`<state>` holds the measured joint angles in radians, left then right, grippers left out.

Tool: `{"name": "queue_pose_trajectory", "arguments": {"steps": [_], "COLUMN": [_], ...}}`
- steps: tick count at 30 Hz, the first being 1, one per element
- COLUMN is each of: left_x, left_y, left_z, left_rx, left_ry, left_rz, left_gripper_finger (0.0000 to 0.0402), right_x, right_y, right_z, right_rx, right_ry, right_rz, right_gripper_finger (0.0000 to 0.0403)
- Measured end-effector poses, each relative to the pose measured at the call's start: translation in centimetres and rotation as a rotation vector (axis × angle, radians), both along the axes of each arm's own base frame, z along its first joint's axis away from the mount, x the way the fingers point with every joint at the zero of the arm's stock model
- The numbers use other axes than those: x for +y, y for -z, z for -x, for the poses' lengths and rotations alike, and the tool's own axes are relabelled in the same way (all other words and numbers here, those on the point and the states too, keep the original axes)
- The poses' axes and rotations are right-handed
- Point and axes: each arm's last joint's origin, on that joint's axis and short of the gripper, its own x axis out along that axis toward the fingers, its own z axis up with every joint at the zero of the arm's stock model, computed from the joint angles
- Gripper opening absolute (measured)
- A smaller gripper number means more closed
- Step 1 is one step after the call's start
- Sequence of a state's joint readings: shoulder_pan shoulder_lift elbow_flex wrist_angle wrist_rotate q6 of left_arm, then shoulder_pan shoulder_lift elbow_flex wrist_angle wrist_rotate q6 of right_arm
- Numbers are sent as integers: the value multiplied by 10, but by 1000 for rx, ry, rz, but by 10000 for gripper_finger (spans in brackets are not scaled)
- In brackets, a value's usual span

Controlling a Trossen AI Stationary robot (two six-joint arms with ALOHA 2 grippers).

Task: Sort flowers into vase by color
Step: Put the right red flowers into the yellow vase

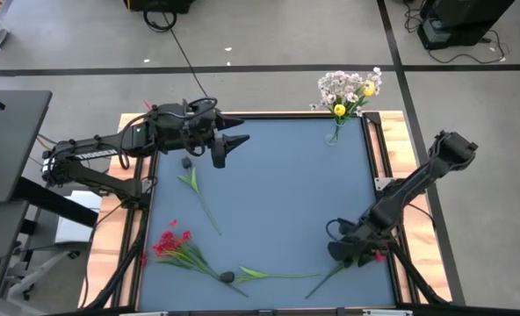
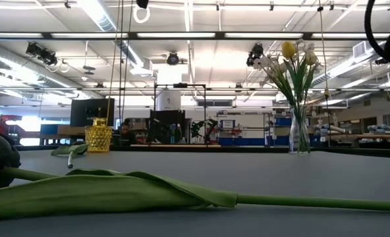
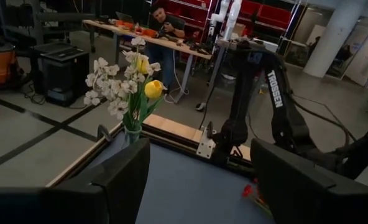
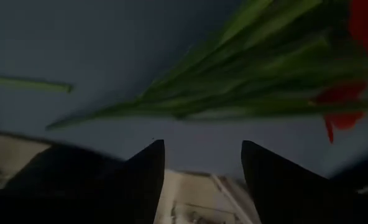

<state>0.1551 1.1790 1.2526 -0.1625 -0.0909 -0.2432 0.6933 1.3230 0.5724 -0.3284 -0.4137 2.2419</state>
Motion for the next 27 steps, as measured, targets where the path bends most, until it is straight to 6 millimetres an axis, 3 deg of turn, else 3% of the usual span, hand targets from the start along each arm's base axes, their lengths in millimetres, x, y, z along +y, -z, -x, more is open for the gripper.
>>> {"name": "queue_pose_trajectory", "arguments": {"steps": [7,12,16,19,23,27], "left_x": [0,0,1,1,1,1], "left_y": [0,0,-1,-1,-1,-2], "left_z": [0,0,0,0,0,0], "left_rx": [-1,-1,-8,-10,-11,-19], "left_ry": [0,-2,-19,-20,-20,-19], "left_rz": [0,-1,-4,-4,-4,-5], "left_gripper_finger": [284,284,284,284,284,284], "right_x": [-7,-23,-35,-41,-46,-50], "right_y": [14,16,14,4,-25,-48], "right_z": [-9,-15,-17,-20,-26,-26], "right_rx": [-87,-230,-234,-186,-164,-196], "right_ry": [-18,-237,-347,-331,-253,-121], "right_rz": [158,263,316,347,371,443], "right_gripper_finger": [220,210,198,195,195,218]}}
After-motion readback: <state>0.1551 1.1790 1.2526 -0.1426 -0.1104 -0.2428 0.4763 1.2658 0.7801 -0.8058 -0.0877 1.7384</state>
